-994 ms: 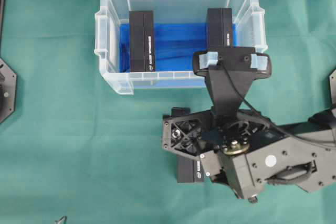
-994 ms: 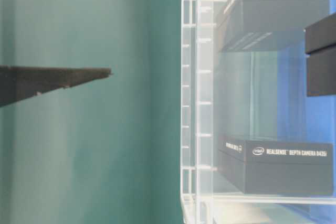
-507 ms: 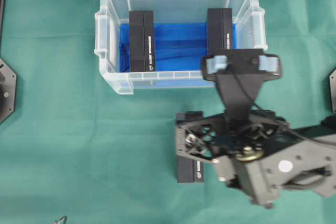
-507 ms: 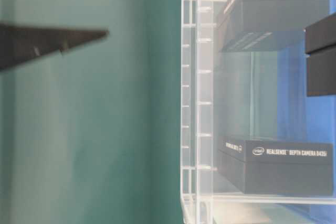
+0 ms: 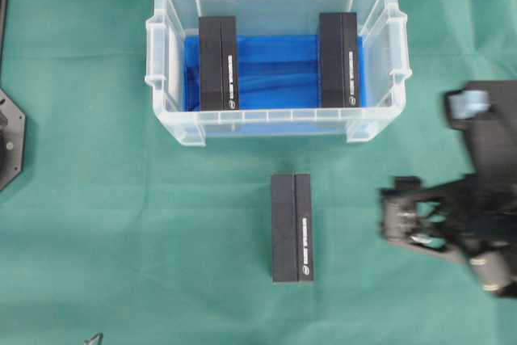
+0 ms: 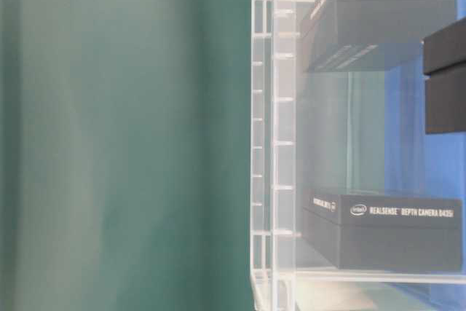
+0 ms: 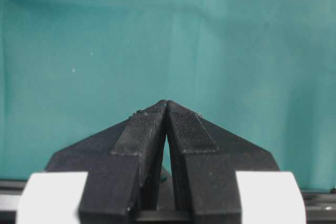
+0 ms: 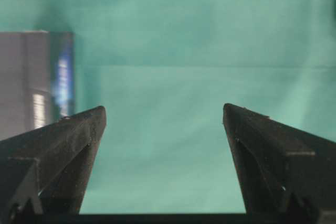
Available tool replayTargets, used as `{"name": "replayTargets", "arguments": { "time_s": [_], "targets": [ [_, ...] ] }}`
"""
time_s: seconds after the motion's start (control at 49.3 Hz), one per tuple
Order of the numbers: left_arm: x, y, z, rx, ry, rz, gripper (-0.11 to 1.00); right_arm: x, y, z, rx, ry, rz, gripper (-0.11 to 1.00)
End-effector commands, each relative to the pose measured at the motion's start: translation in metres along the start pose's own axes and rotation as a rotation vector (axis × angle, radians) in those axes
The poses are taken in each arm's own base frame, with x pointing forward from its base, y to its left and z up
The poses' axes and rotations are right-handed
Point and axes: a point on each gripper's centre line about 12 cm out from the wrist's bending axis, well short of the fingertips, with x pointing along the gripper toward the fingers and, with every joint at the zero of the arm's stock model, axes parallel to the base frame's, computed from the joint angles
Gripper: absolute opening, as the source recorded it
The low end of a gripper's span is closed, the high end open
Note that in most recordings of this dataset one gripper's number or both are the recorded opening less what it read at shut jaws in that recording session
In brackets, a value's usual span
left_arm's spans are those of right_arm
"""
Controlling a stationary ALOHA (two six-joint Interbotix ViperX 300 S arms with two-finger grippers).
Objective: Take the box out of the case with the right arm.
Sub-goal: 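Withdraw the right gripper to the right side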
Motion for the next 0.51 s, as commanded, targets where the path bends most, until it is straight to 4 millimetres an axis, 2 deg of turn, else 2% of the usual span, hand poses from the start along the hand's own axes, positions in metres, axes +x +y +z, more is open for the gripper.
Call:
{"name": "replayTargets", "arguments": {
  "time_s": [0.0, 0.183, 0.284, 0.487],
  "targets": [
    [-0.001, -0.001, 0.002, 0.005, -0.006, 0.0, 0.0, -0.01, -0.021, 0.01, 0.0, 0.043, 0.038, 0.87],
    [0.0, -0.001, 0.001, 0.008, -0.003, 0.0, 0.0, -0.009, -0.056, 0.023, -0.023, 0.063, 0.052, 0.87],
    [0.0, 0.0, 0.001, 0.006, -0.002, 0.001, 0.0, -0.008, -0.069, 0.033, -0.024, 0.061, 0.044, 0.87],
    [0.003, 0.0, 0.001, 0.008, 0.005, 0.003, 0.0, -0.004, -0.072, 0.043, -0.019, 0.038, 0.056, 0.87]
  ]
}}
